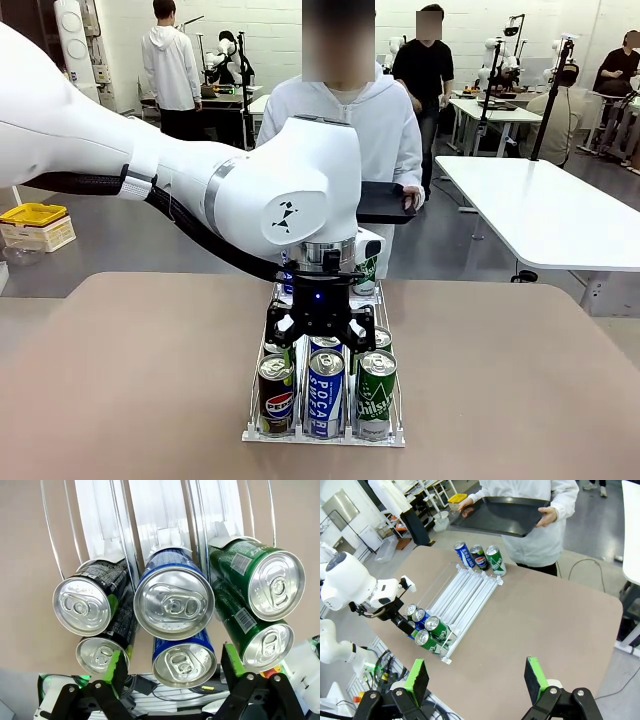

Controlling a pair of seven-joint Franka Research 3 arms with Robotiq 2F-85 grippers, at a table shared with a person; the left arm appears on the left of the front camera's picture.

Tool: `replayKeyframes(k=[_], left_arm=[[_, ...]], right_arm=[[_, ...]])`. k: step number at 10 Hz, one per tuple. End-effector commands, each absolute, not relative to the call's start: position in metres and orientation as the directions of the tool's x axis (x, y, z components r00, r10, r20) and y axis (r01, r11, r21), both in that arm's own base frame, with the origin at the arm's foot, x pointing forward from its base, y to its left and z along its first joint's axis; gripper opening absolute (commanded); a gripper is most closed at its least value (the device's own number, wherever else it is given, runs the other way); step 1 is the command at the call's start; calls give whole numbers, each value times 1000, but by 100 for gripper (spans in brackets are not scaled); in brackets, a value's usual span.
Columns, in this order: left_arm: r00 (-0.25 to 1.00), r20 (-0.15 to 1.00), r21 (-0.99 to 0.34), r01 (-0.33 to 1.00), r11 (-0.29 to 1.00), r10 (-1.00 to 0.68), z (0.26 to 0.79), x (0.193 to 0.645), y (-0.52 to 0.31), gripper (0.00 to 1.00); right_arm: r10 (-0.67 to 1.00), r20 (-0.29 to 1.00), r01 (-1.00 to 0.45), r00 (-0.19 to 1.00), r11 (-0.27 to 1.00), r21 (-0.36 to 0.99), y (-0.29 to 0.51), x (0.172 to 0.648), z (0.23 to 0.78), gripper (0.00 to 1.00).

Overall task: Retrieve and hand over the desired beverage to the person.
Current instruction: Pick up a can of the same type that the person held from the Automatic Can Dispenser.

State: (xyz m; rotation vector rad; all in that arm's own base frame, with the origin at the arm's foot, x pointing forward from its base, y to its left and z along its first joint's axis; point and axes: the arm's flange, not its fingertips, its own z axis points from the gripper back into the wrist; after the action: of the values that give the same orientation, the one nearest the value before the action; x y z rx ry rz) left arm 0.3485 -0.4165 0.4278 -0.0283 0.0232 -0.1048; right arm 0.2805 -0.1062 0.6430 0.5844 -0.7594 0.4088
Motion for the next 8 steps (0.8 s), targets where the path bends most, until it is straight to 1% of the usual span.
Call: replayKeyframes(k=[1, 2, 3, 4, 8], left_arm=[[996, -17, -63, 81, 995, -83, 426, 345, -415, 41], [997, -17, -60, 80, 995, -81, 426, 345, -415, 0], [997, -15, -57, 78, 995, -79, 427, 345, -414, 39], [997, -13, -54, 77, 996, -78, 427, 345, -415, 0], [997, -13, -46, 81, 996, -82, 429, 345, -414, 0]], right_arm=[[141, 744, -555, 654, 757, 345, -107, 281, 642, 100], [141, 744, -555, 654, 757, 345, -107, 281, 642, 100], [141, 744, -555, 654, 757, 345, -107, 281, 642, 100], [141, 744, -555, 654, 757, 345, -107, 281, 642, 100], [141, 744, -555, 654, 757, 345, -107, 281, 642, 100]])
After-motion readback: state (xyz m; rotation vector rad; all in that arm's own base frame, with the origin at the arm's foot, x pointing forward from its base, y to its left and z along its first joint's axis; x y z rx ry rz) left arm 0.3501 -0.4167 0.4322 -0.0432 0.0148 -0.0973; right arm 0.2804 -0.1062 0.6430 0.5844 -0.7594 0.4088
